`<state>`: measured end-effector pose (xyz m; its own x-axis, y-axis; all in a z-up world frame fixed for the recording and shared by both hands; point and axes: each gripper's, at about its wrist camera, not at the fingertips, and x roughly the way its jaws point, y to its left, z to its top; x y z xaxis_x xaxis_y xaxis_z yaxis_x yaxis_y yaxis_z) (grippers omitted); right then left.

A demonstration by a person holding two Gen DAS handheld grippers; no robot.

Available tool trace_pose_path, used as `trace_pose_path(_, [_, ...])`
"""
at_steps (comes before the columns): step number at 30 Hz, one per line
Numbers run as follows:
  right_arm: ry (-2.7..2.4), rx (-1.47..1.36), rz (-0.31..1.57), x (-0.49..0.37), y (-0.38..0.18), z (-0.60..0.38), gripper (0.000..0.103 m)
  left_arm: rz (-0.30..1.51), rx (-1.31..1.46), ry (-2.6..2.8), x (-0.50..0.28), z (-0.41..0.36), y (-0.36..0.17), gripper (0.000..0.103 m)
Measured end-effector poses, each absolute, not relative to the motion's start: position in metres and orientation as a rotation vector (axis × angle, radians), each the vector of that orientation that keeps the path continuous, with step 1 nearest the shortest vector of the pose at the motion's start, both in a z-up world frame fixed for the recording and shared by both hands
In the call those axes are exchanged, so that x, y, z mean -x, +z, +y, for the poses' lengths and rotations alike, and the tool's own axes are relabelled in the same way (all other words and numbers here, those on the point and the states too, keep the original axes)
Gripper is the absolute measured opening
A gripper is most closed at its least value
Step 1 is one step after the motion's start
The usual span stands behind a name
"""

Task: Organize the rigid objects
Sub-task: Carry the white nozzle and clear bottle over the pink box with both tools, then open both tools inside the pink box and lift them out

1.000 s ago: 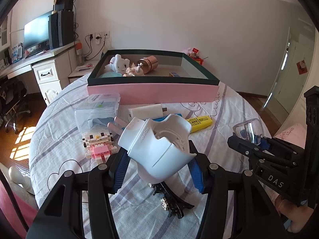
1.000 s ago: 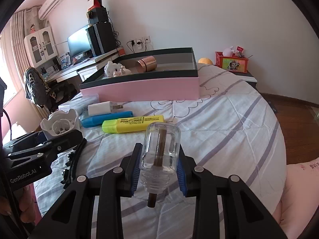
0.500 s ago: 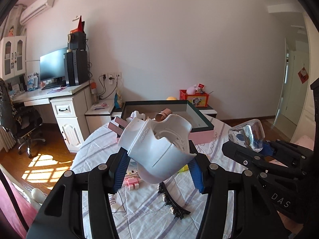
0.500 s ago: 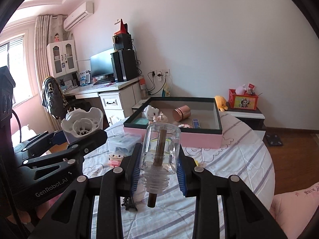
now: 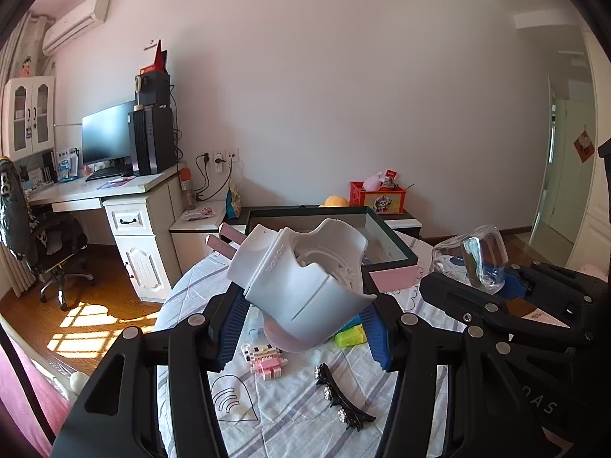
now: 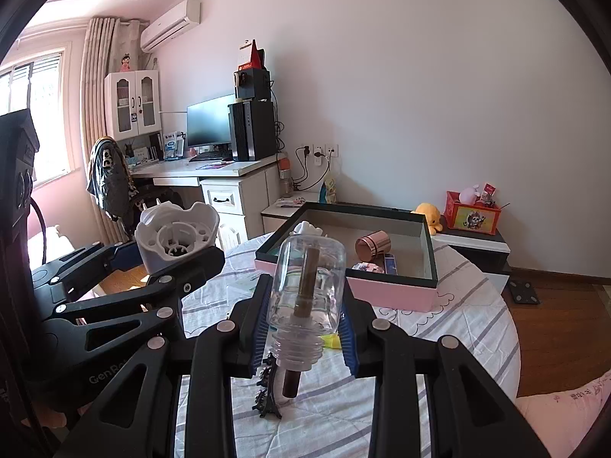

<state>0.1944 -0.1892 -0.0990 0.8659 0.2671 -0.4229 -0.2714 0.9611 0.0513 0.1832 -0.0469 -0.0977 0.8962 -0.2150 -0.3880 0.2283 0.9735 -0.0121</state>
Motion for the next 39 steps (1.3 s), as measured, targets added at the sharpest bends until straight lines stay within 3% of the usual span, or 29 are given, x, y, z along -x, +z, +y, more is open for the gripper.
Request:
trace_pose_path(10, [0.253, 0.034, 0.507, -0.283, -0.108, -0.216, 0.033, 0.547, -0.056, -0.311, -0.301, -0.075, -0.112, 0.055])
trace_pose_path(20, [0.187, 0.025, 0.657, -0.402, -0.153, -0.262, 0.033, 0.765, -0.053, -0.332, -0.443, -0.1, -0.15, 0.055])
trace_pose_path(31, [0.16, 0.021, 0.757, -0.439, -0.195, -0.27, 0.033, 0.798, -0.069, -0.282, -0.473, -0.116, -0.17, 0.056])
trace_pose_path(32, [0.159, 0.018, 0.749, -0.437, -0.193, -0.271, 0.035, 0.784, -0.077, -0.284, -0.469, -0.115, -0.168, 0.061])
trace_pose_path(34, [0.147, 0.009, 0.736, -0.431, -0.187, -0.271, 0.061, 0.751, -0.069, -0.295, -0.456, -0.112, -0.16, 0.076])
trace_pose_path(36, [0.151, -0.01, 0.704, -0.422, -0.177, -0.271, 0.073, 0.705, -0.054, -0.305, -0.44, -0.107, -0.148, 0.082])
trace_pose_path(39, [0.131, -0.036, 0.662, -0.4, -0.158, -0.271, 0.081, 0.64, -0.064, -0.277, -0.411, -0.095, -0.13, 0.09])
